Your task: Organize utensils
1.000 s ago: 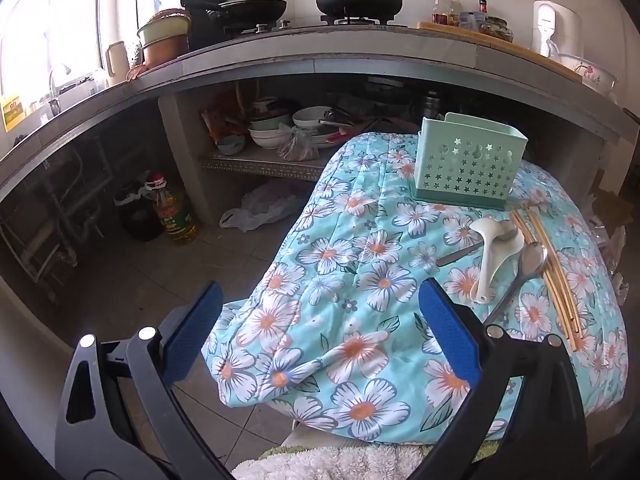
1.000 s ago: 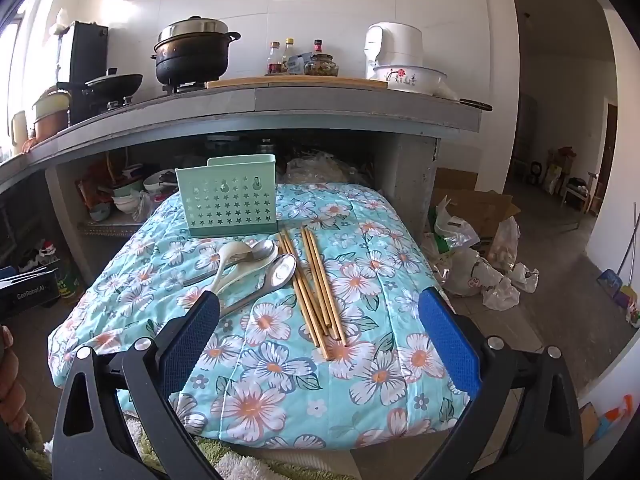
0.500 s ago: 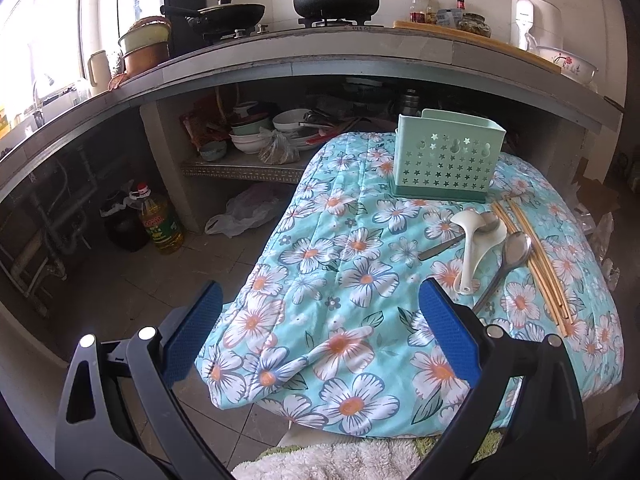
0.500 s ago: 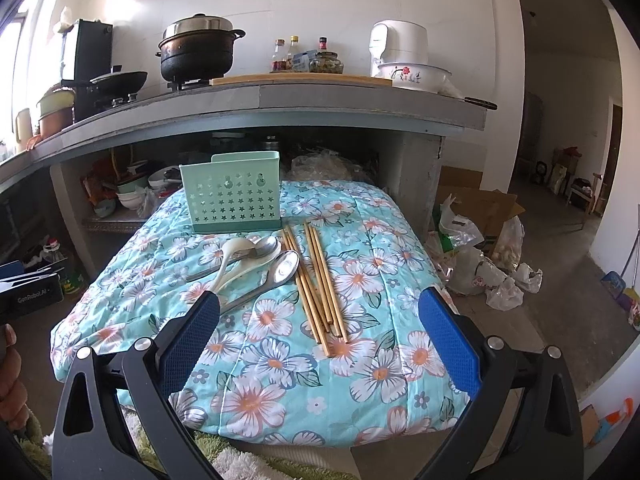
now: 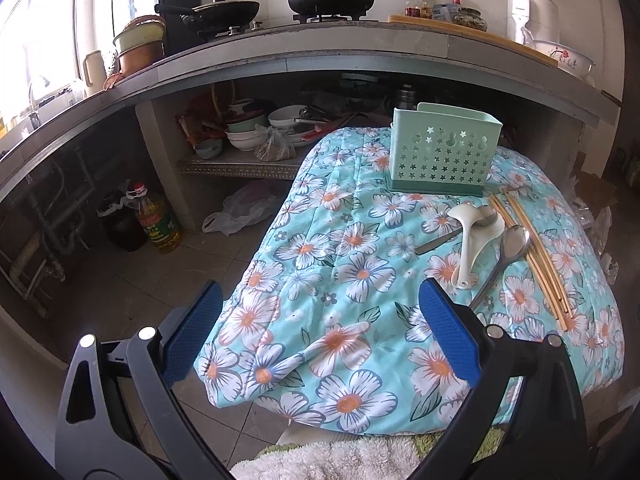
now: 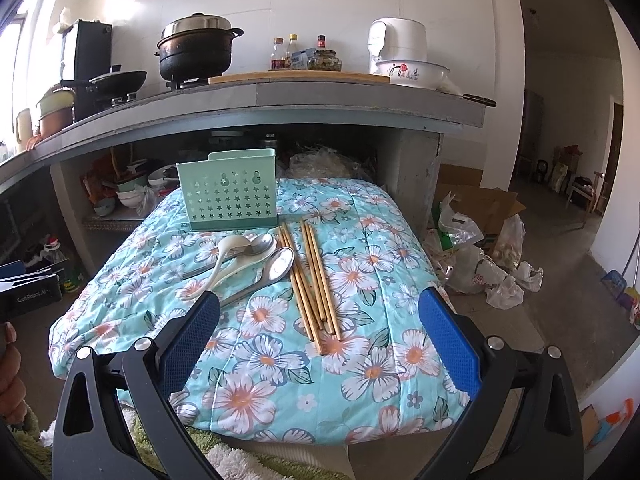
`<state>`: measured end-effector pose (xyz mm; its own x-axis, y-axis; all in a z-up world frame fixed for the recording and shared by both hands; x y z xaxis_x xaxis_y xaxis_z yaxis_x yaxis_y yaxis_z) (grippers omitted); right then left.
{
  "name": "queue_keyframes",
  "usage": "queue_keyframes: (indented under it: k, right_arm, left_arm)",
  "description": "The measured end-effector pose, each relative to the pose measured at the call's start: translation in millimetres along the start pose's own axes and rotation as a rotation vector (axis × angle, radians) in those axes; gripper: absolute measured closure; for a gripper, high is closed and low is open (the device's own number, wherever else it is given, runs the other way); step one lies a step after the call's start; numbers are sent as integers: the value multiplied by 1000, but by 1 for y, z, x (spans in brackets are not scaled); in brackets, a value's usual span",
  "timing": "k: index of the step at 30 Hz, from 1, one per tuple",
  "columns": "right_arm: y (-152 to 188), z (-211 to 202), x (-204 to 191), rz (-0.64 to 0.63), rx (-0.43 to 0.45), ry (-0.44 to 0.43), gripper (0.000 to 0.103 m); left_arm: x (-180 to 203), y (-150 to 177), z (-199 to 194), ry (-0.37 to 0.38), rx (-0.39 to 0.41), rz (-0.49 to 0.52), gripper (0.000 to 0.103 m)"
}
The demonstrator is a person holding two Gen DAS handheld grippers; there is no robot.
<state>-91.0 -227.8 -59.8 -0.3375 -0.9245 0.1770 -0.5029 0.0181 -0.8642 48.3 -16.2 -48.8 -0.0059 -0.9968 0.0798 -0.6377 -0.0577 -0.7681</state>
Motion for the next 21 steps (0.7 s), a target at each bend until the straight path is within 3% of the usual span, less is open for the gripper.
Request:
queue_keyframes:
  k: [21]
  right_arm:
    - [0, 0, -3, -2, -2, -2, 6]
  left_arm:
    - [30, 11, -7, 109, 1, 98, 8]
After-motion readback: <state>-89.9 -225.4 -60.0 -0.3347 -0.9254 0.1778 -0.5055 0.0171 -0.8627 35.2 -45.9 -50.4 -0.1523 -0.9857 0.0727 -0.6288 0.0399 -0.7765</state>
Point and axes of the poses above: each gripper's, at about its wrist camera, not at the fingertips, and z roughly the way its jaws point, x to its right, y to its underside, the point moved 7 cm from there along z, roughly the way its jaws point, and after that the axes turned 12 degrees about -z, right-handed, at the moved point
